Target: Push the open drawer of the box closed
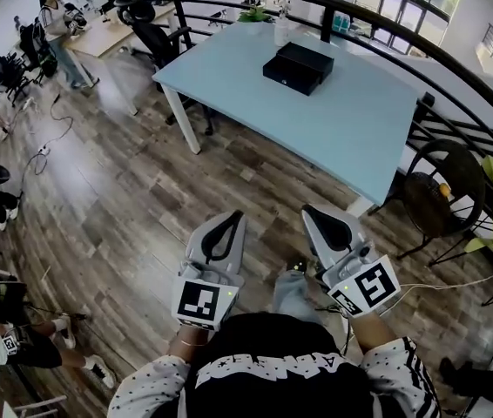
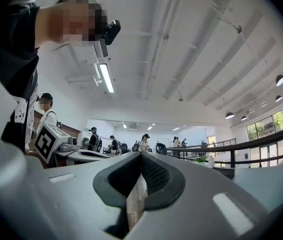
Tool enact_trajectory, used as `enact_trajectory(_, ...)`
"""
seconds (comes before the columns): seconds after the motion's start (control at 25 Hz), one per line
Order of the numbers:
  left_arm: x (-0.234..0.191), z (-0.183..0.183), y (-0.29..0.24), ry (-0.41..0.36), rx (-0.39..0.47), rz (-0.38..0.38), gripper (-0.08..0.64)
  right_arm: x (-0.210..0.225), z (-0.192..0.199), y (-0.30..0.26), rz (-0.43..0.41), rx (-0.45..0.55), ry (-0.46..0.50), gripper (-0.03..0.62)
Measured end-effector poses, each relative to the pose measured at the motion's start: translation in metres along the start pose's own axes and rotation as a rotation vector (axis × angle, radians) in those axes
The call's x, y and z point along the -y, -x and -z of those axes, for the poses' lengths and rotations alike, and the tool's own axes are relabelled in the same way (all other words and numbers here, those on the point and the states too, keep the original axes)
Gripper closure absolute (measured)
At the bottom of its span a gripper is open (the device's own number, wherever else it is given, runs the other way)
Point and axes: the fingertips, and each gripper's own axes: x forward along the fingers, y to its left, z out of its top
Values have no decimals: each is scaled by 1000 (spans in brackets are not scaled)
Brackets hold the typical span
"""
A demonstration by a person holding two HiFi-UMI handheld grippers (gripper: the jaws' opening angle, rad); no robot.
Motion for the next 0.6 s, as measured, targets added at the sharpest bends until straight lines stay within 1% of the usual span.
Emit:
enact_trajectory(0.08,-9,2,-9,7,-9,-24,560,8,4,-13,-26,5,-8,592)
enact_trajectory(0.2,-21,7,-23,-15,-16,-49,560,22,10,-29,-50,2,-12,592)
enact_trajectory(0.4,-31,9,-56,18,-28,-94,560,57,17,-49,-82,8,-16,592)
enact_trajectory(0.48,-34,9,-72,-8,-34,-98,560,75,19,-55,-86,15,-17,592)
enact_trajectory(0.6,-40,10,-99,-39,-46,-111,560,108,23,-64,-71,30,-39,592)
